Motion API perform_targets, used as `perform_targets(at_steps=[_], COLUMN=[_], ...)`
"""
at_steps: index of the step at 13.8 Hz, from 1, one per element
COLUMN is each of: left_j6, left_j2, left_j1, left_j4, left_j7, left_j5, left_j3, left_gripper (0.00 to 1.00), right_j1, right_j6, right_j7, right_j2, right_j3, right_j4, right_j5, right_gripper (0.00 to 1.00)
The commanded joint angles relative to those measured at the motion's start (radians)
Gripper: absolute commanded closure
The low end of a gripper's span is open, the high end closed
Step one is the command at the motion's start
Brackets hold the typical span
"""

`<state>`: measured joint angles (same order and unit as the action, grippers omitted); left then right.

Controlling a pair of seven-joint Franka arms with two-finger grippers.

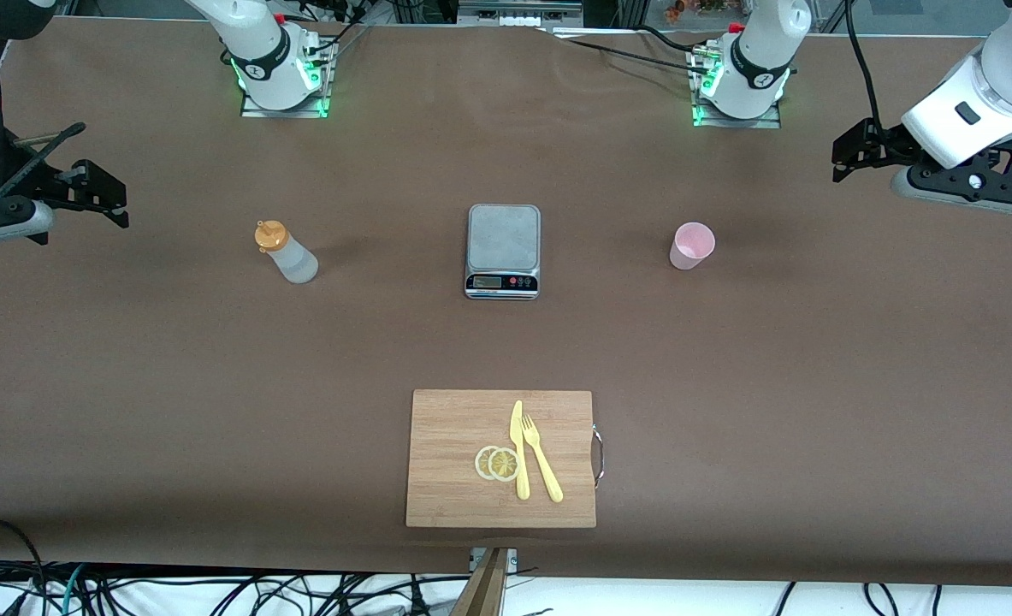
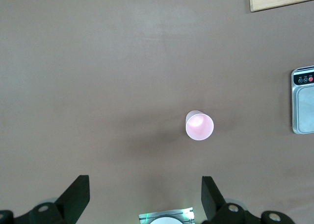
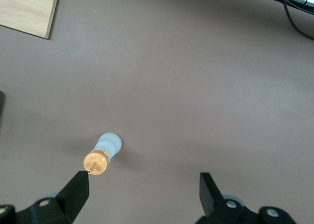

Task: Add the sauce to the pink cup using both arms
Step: 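Move the left gripper toward the pink cup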

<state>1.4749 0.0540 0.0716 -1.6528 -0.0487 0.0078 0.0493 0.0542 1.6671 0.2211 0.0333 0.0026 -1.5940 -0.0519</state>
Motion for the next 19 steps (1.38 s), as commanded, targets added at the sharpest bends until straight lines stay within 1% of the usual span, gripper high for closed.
perform_targets(at_steps=[1,4,9,11,14,16,19], left_j6=[-0.008,-0.016,-0.019,-0.051,-0.061,-0.061,-0.059], left_j2=[-0.020,-0.054,-0.069,-0.071,-0.072,-0.072,-0.075], left_j1=[0.002,-0.007,-0.007,-0.004,-0.004,-0.004,-0.007], left_j4=[0.042,0.094,0.087,0.082,0.064,0.048,0.044], left_j7=[-0.025,-0.022,-0.023,-0.014,-0.013,-0.013,-0.013], left_j5=[-0.025,-0.052,-0.049,-0.049,-0.048,-0.048,-0.046], left_j3=[-0.012,-0.013,-0.006,-0.005,-0.005,-0.005,-0.005], left_gripper=[0.00,0.00,0.00,0.00,0.00,0.00,0.00], right_j1=[0.004,0.019,0.024,0.024,0.024,0.018,0.016], right_j6=[0.000,0.002,-0.007,-0.013,-0.036,-0.040,-0.035], right_j7=[-0.005,-0.005,-0.009,-0.011,-0.011,-0.011,-0.009], right_j2=[0.002,0.002,0.002,0.000,0.000,-0.001,-0.003], right_j3=[-0.001,0.000,-0.001,-0.001,-0.001,-0.003,-0.004], right_j4=[0.009,0.009,0.009,0.006,0.005,0.005,0.002], right_j5=[-0.016,-0.014,0.000,0.004,0.006,0.041,0.047], right_gripper=[0.00,0.00,0.00,0.00,0.00,0.00,0.00])
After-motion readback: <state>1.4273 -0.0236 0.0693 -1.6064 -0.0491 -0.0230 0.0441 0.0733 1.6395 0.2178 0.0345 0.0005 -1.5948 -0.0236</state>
